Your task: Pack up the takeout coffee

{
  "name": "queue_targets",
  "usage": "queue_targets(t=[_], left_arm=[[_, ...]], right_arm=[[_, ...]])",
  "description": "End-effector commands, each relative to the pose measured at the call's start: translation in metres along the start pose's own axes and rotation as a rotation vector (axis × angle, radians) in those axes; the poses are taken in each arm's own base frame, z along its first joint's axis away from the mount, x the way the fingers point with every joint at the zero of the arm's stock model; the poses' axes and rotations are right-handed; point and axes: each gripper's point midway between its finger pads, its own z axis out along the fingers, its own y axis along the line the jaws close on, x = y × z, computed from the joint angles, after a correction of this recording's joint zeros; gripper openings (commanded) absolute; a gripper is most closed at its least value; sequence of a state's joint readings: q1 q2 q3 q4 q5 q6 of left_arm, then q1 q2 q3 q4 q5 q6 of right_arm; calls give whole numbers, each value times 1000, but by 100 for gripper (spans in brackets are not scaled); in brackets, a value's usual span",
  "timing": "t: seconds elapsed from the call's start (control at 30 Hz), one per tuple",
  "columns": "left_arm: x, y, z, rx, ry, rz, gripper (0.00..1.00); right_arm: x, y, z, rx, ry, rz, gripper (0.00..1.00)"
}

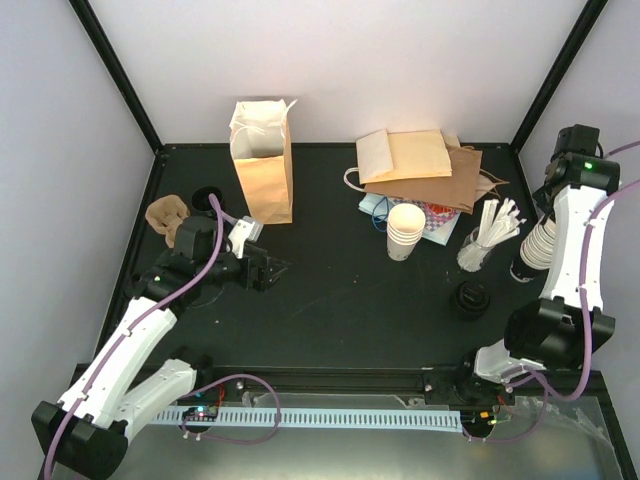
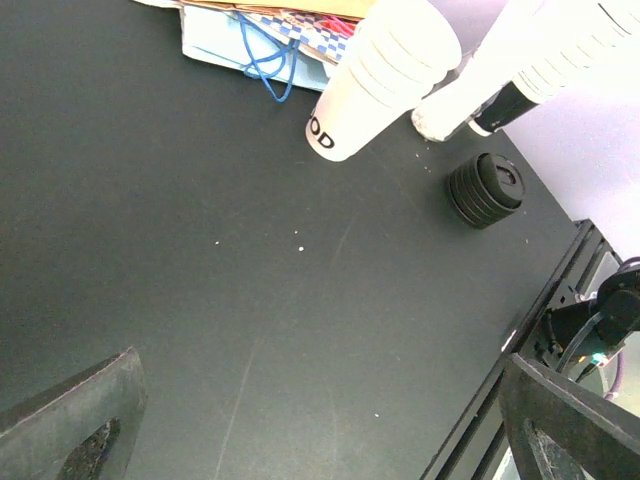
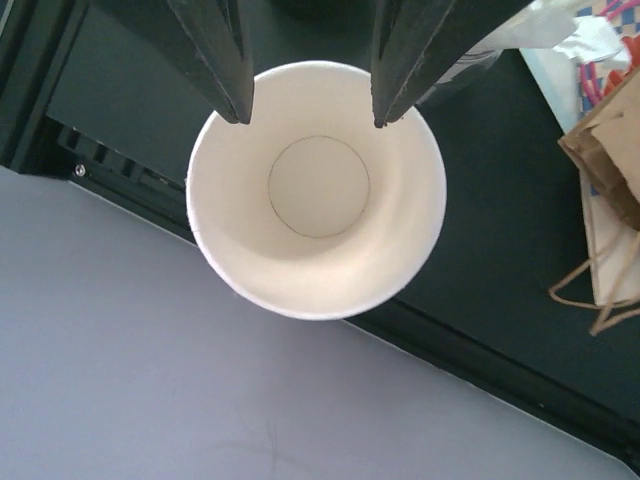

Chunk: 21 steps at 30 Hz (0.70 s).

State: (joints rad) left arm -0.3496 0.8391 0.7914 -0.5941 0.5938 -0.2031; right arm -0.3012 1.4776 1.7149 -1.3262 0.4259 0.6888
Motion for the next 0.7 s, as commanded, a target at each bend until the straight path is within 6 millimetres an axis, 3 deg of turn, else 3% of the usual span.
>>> queue_targets(t=[0.0, 0.27, 0.67], left_arm=[[-7, -12, -2, 52, -14, 1, 99], [-4, -10, -1, 40, 4, -12, 99], [1, -4, 0, 12, 21, -15, 99]], right_arm=[[5, -4, 5, 18, 38, 44, 37], [6, 10, 28, 14, 81, 23, 34], [6, 29, 41, -23, 118, -8, 30]])
